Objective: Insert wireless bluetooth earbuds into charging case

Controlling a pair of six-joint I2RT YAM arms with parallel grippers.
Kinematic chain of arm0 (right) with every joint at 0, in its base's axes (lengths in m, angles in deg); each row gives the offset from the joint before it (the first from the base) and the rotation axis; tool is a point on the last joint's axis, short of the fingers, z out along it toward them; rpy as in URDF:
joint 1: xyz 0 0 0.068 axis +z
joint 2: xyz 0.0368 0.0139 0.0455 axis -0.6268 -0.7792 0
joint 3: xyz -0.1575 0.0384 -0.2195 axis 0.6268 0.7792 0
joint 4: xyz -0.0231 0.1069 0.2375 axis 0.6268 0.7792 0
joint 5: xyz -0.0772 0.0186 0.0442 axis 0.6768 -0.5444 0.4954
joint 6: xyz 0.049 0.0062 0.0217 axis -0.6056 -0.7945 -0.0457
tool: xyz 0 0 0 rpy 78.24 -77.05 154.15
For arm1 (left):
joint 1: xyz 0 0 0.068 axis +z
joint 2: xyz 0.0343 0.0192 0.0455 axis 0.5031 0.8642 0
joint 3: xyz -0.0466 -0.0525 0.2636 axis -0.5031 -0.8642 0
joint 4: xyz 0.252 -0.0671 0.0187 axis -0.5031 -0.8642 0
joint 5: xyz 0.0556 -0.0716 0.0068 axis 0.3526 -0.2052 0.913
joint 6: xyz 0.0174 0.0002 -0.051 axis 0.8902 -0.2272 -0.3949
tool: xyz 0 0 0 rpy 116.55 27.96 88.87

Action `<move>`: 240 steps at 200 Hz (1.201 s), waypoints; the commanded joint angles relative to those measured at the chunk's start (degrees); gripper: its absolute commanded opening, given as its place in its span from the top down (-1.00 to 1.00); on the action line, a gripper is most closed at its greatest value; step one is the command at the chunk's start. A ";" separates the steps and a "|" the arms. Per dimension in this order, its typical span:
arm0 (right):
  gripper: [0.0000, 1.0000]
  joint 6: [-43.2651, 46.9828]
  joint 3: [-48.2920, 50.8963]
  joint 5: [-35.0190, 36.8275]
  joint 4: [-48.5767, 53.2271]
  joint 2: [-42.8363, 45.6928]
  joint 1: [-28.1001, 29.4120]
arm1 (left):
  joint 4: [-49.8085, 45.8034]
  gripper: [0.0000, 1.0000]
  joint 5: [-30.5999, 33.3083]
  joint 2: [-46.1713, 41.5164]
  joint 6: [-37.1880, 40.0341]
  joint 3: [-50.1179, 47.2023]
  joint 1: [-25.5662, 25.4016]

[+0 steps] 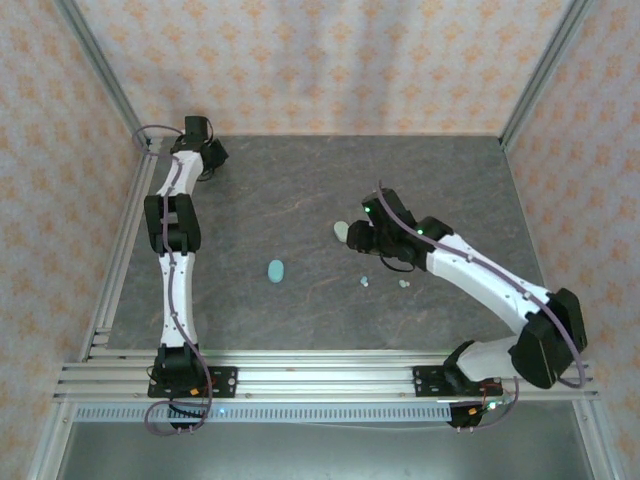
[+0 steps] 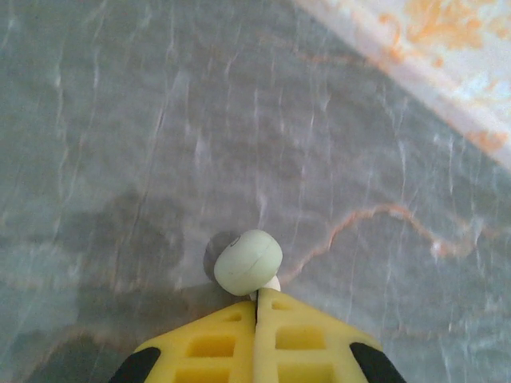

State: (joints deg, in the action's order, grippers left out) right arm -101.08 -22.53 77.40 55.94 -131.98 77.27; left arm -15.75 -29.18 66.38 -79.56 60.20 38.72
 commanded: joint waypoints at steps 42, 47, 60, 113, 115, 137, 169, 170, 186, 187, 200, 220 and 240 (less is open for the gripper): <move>0.25 -2.49 4.20 1.76 -0.46 6.86 0.03 | -2.69 1.00 -2.36 -14.72 3.67 -11.19 0.10; 0.25 -2.49 4.43 1.76 -0.40 7.21 0.04 | -2.89 1.00 -2.71 -15.55 3.63 -11.78 0.04; 0.25 -2.55 4.81 1.68 -0.37 7.63 0.09 | -2.60 1.00 -3.32 -17.80 3.57 -14.36 -0.26; 0.25 -3.08 5.96 0.16 -1.70 7.63 0.14 | 0.49 1.00 -5.07 -28.01 3.80 -29.13 -2.75; 0.25 -3.02 6.03 0.07 -1.80 7.63 0.13 | 0.64 1.00 -5.08 -28.42 3.80 -29.87 -2.96; 0.25 -3.04 6.51 -1.01 -2.72 7.63 0.13 | 2.95 1.00 -5.58 -33.27 4.09 -38.42 -6.55; 0.25 -3.61 6.61 -3.00 -3.24 5.90 0.13 | 7.63 1.00 -5.18 -39.54 2.74 -52.65 -14.27; 0.25 -3.61 6.61 -3.03 -3.21 5.84 0.13 | 7.80 1.00 -5.17 -39.67 2.70 -53.10 -14.55; 0.25 -4.04 6.86 -4.17 -3.68 4.58 0.34 | 9.36 1.00 -4.22 -41.85 1.92 -58.67 -18.94; 0.25 -4.09 6.86 -4.19 -3.70 4.48 0.37 | 9.42 1.00 -4.08 -41.92 1.94 -58.93 -19.18; 0.25 -4.36 7.30 -4.13 -4.04 3.42 0.91 | 10.57 1.00 -2.94 -43.37 0.99 -62.50 -21.95; 0.26 -4.46 7.67 -4.04 -4.17 1.13 2.03 | 11.20 0.98 -2.46 -45.32 0.37 -65.81 -25.01; 0.25 -5.31 7.10 -3.51 -3.54 -1.07 3.01 | 9.95 0.72 -1.55 -46.09 0.81 -66.72 -26.23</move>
State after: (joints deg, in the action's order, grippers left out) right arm -104.92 -15.82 73.58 52.60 -130.86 78.97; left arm -7.07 -33.59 23.84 -78.27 -5.56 12.58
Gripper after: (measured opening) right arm 0.373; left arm 0.070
